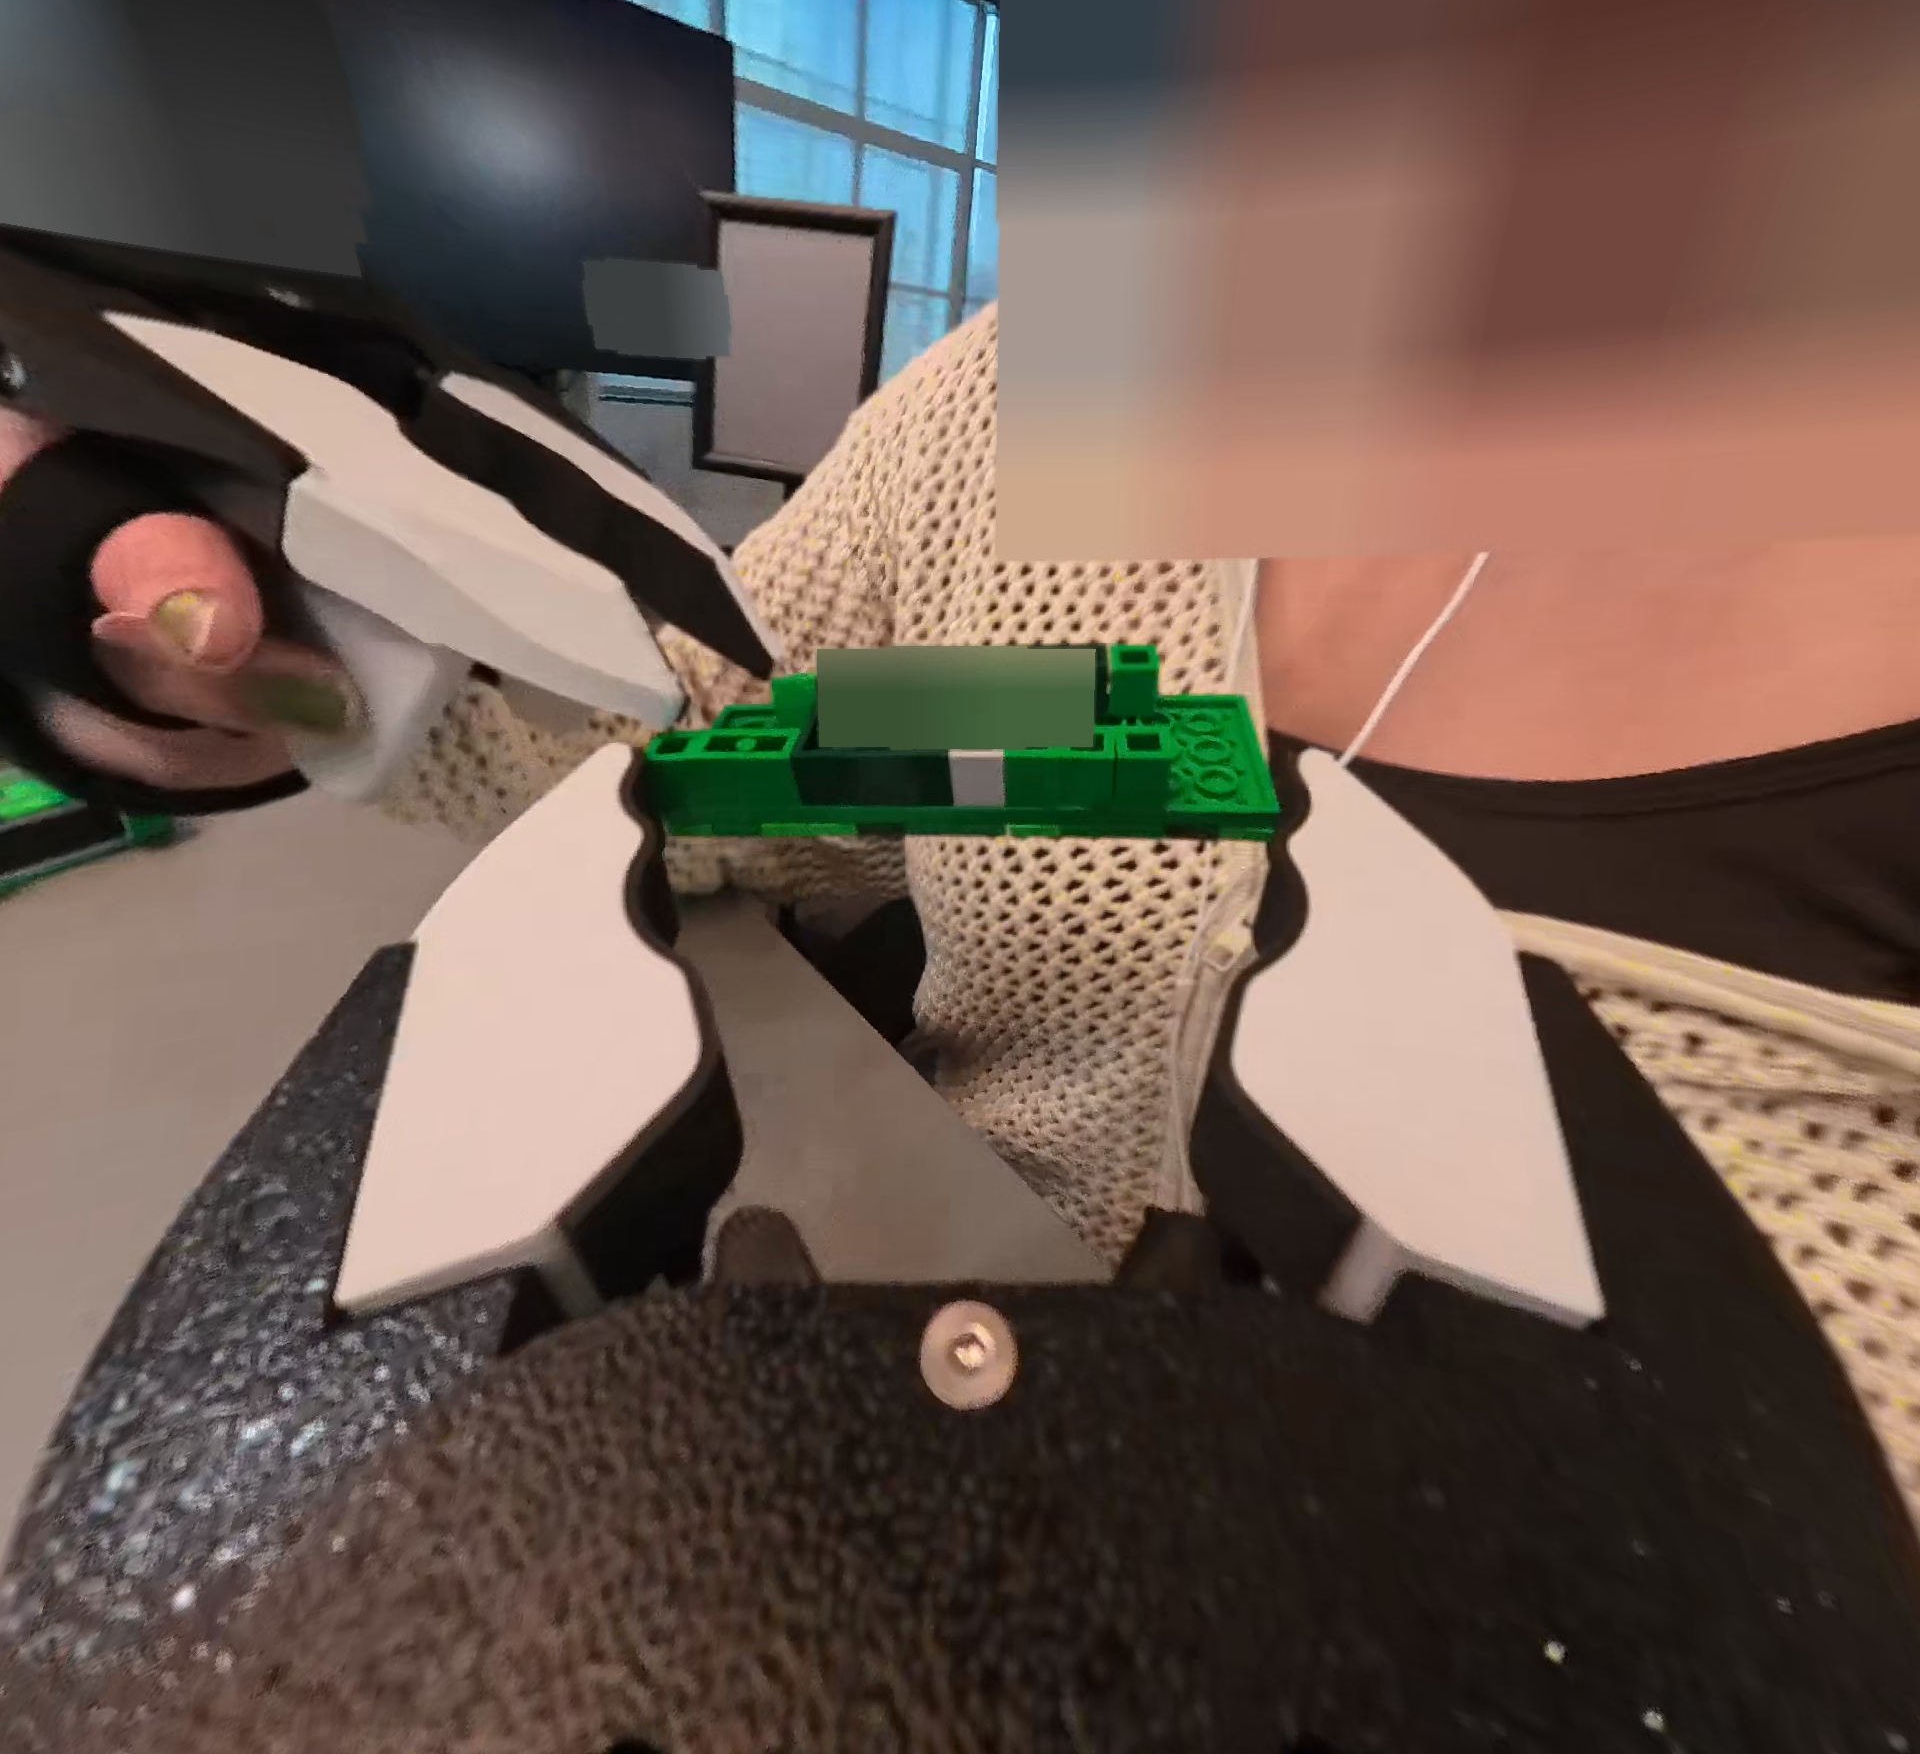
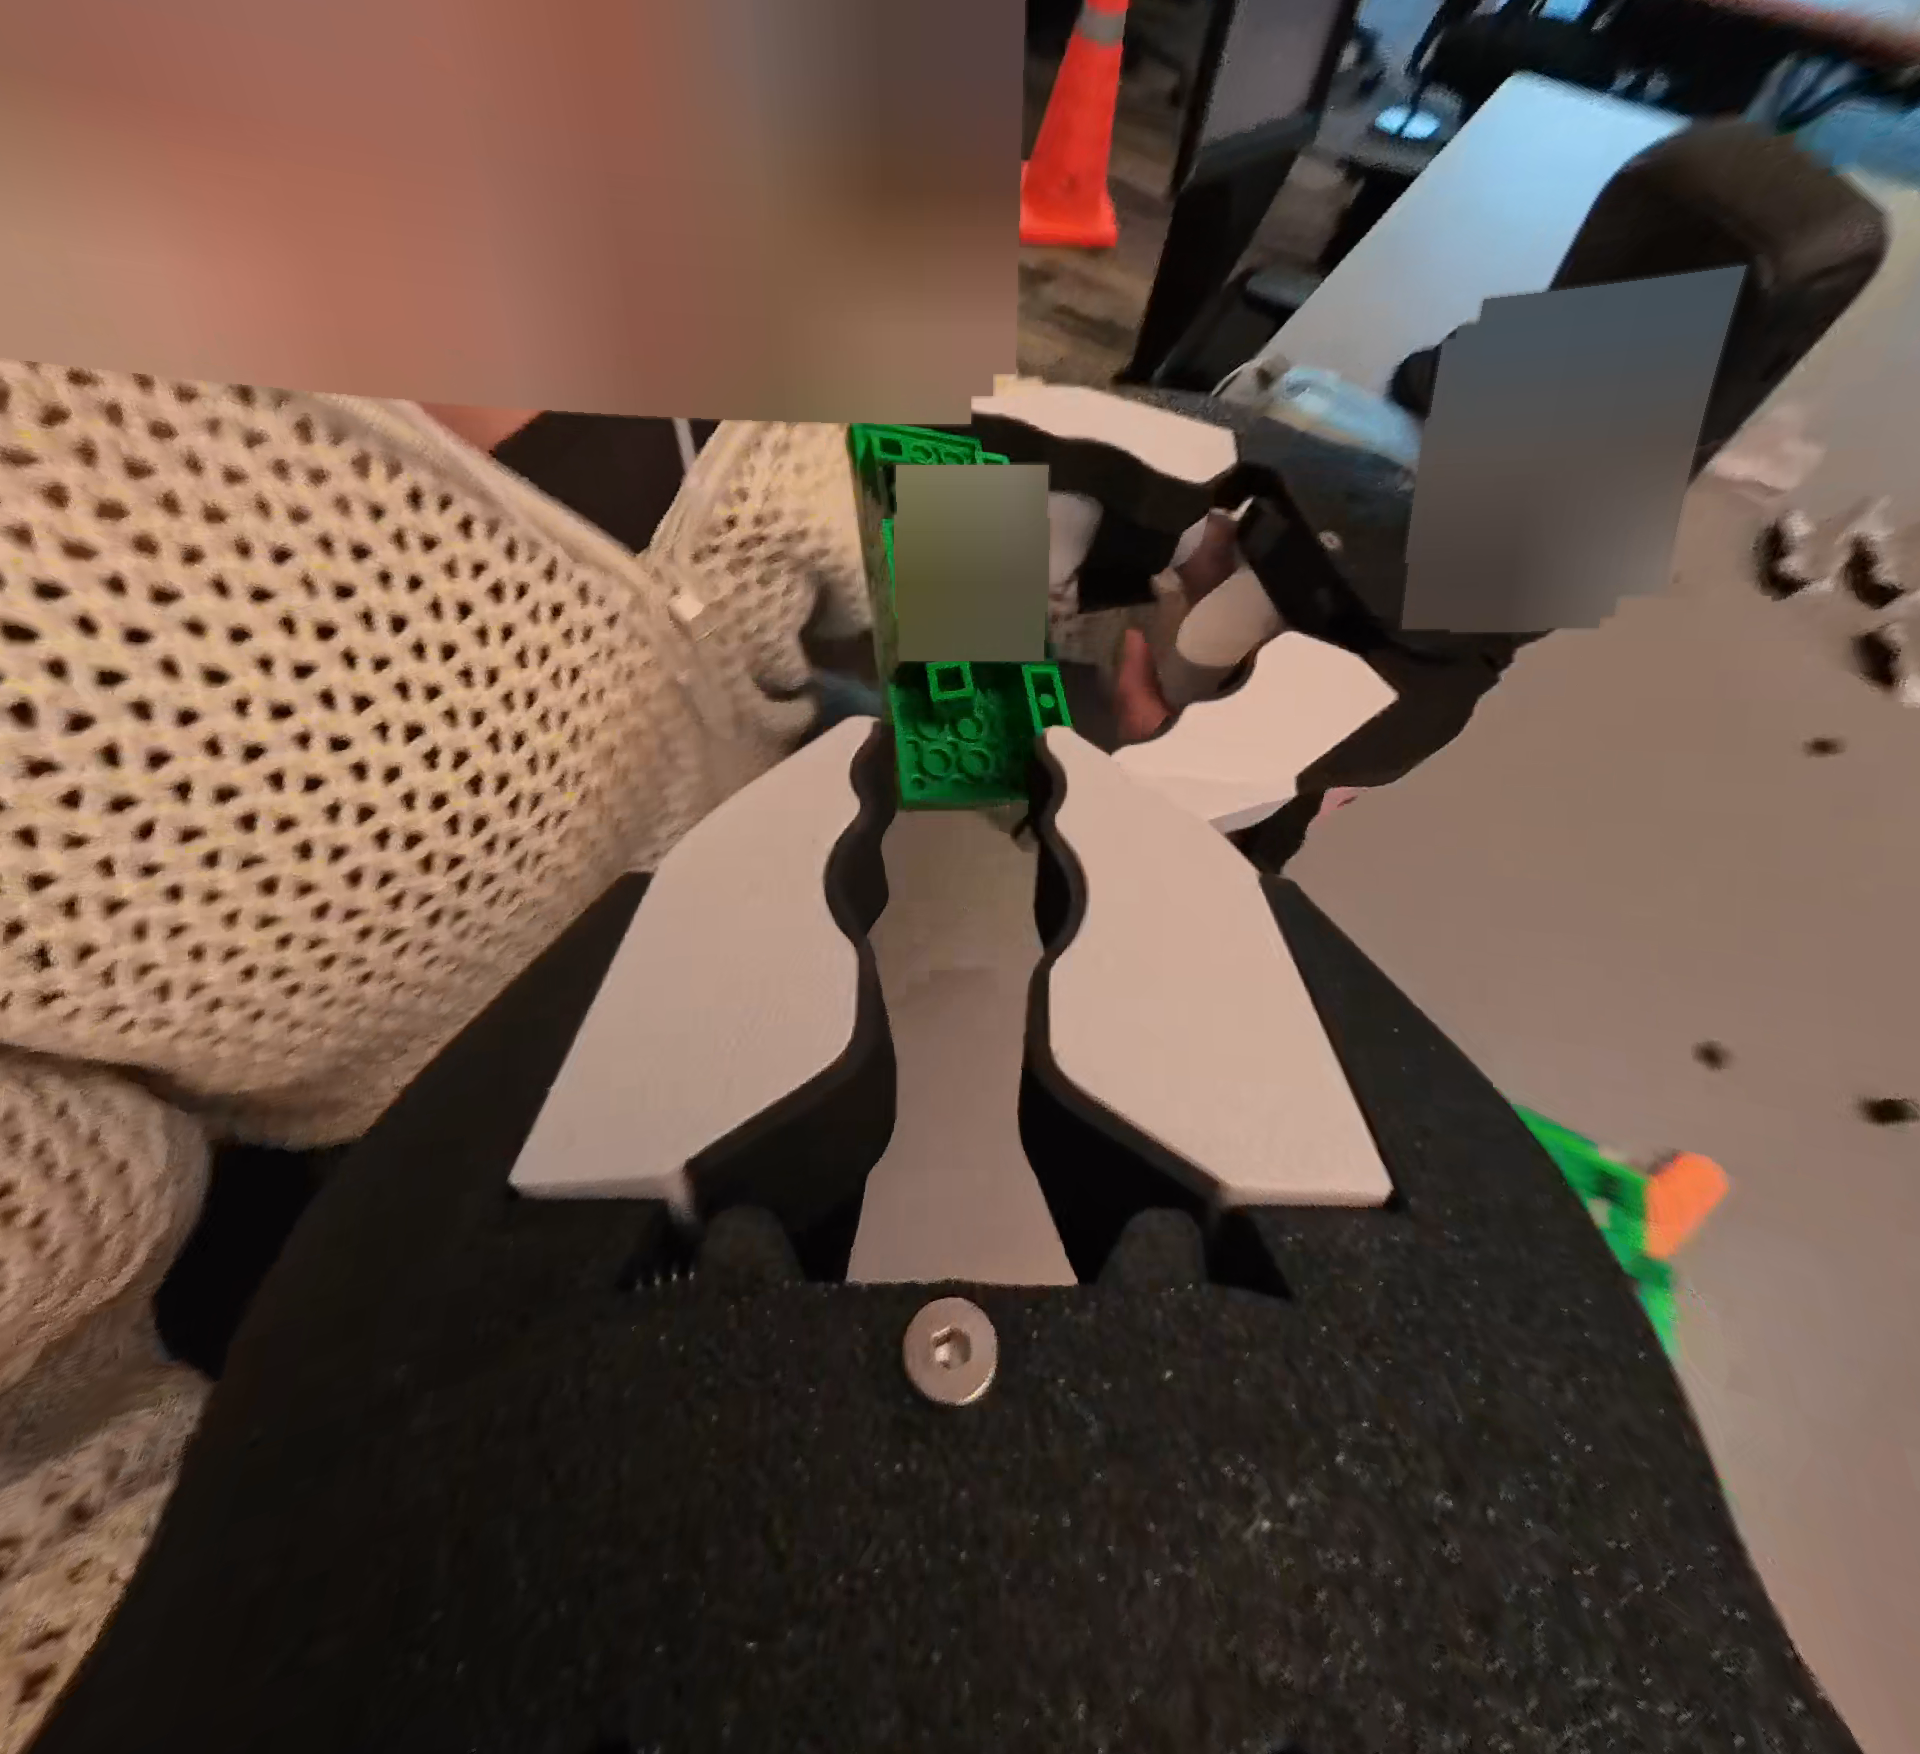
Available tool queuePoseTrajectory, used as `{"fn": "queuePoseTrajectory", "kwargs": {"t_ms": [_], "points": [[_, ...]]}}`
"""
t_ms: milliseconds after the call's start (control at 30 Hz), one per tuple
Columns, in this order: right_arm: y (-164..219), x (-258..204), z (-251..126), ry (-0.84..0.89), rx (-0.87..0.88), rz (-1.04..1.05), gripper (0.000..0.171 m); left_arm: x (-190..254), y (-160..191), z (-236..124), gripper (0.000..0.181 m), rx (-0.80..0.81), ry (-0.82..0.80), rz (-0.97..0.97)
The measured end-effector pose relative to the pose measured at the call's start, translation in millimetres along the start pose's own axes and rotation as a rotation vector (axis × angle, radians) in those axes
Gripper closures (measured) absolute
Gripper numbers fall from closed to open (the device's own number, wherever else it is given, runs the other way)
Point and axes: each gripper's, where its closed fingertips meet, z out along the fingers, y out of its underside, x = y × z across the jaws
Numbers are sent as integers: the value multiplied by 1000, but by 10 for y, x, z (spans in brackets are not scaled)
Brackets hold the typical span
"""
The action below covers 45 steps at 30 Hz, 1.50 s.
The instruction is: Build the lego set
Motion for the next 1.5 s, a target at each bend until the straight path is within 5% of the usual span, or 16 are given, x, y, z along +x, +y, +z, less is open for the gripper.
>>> {"fn": "queuePoseTrajectory", "kwargs": {"t_ms": [233, 400, 1033, 1500], "points": [[-449, 537, -256, 235, -3, -88, 147, -109, -401, -350, 71, -108, 68, 43], [-615, 616, -219, 228, 42, -141, 151, -89, -517, -523, 71, -172, 94, 96], [-372, 742, -94, 238, -75, -153, 162, -173, -514, -667, 71, -70, 160, 41], [-44, 541, -34, 44, -244, 74, 163, -219, -182, -550, 71, -211, 221, -83]]}}
